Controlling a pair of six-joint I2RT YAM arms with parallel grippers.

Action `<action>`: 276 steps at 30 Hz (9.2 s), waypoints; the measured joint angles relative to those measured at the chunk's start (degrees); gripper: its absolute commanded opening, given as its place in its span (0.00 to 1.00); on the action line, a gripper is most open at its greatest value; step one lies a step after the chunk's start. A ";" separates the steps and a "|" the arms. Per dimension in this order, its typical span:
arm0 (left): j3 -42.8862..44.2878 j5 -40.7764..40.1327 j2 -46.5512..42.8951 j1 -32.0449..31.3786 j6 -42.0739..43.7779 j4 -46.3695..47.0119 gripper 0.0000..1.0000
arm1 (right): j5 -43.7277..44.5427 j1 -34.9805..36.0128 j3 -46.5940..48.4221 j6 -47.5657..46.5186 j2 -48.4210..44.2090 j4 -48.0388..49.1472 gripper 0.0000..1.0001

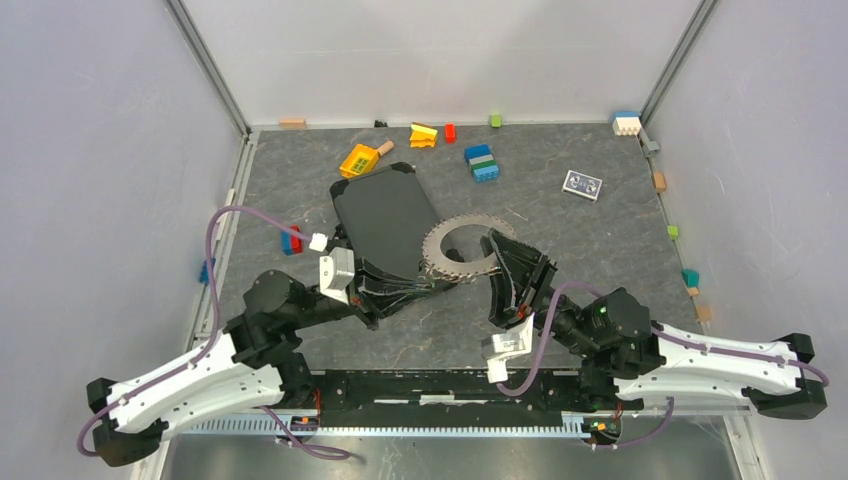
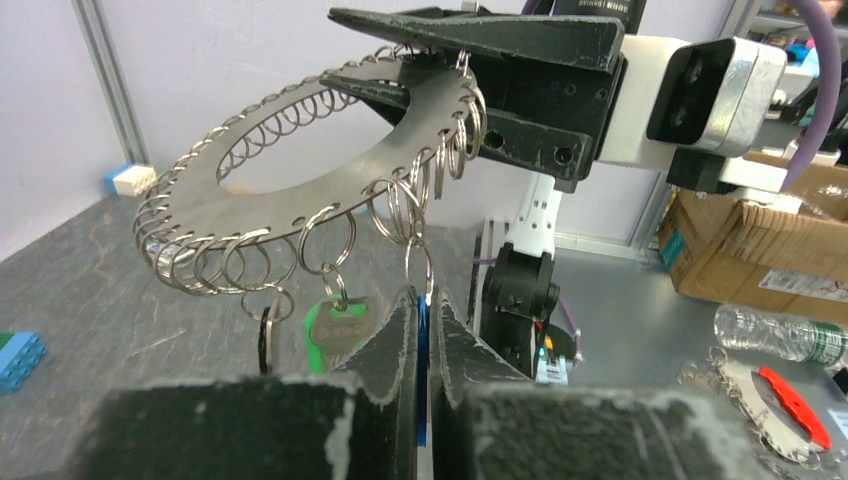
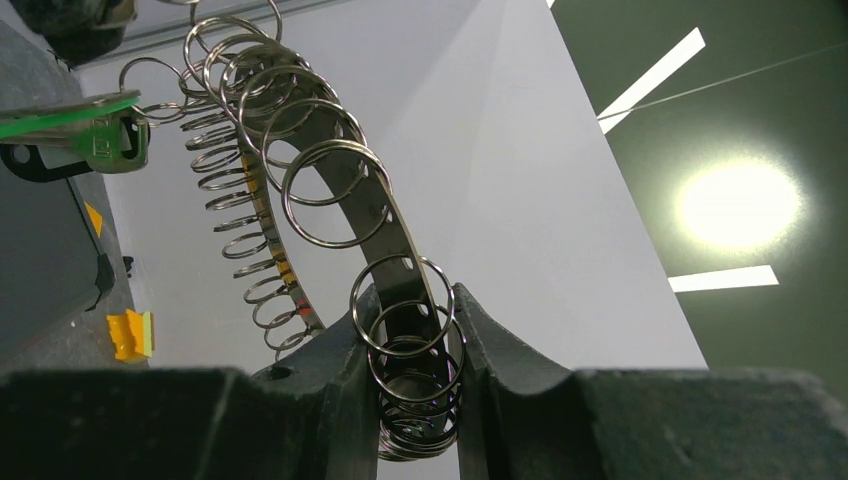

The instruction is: Remove the keys from the keyring

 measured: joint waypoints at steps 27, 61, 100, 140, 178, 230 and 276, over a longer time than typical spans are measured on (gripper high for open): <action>27.52 -5.60 8.96 0.00 15.67 -45.22 0.02 | 0.50 0.26 -7.13 5.92 -3.82 2.10 0.00; 56.59 -11.96 31.98 -0.04 44.70 -73.96 0.02 | -0.35 0.24 -18.23 41.46 -14.84 2.49 0.56; 42.93 -6.43 27.36 -3.06 73.50 -63.67 0.02 | -9.97 0.24 -19.63 62.01 -7.26 12.11 0.40; 50.36 -8.35 32.76 -3.06 49.03 -66.12 0.02 | -2.82 0.24 -19.26 56.37 0.26 22.53 0.51; 50.36 -5.53 32.96 -3.06 48.87 -66.29 0.02 | 0.04 0.24 -16.55 56.85 7.26 28.33 0.15; 48.57 -2.97 32.92 -3.06 49.99 -64.24 0.02 | -0.13 0.24 -15.96 57.35 1.03 23.32 0.00; 41.00 -8.17 30.18 -3.06 50.01 -57.22 0.02 | -3.10 1.11 -14.56 62.05 -2.58 16.09 0.24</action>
